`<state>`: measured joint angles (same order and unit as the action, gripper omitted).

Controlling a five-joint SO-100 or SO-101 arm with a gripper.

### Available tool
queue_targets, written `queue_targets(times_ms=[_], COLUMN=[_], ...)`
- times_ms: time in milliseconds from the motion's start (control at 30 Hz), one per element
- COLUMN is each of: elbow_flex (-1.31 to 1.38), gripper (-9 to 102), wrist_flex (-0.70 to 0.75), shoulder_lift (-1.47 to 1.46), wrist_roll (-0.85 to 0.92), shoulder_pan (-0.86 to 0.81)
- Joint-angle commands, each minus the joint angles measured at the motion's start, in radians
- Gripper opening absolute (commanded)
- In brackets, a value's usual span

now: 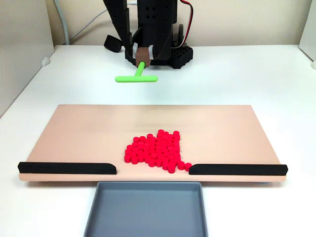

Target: Gather the left side granules

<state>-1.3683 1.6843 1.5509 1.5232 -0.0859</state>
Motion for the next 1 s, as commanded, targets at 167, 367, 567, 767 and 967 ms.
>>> queue_targets(times_ms=[167, 367, 567, 767, 967], elbow_flex=[0.018, 0.014, 0.017, 0.018, 0.018], gripper=[0, 0, 0, 0, 0], wrist_flex=[-0.003, 0.008, 0.009, -0.002, -0.003], shoulder_lift=[0.011, 0.008, 0.021, 0.017, 0.008], wrist_roll=[-0.025, -0.035, -0.032, -0.014, -0.015], shoulder_pan=[0.015, 0.018, 0.038, 0.032, 0.043])
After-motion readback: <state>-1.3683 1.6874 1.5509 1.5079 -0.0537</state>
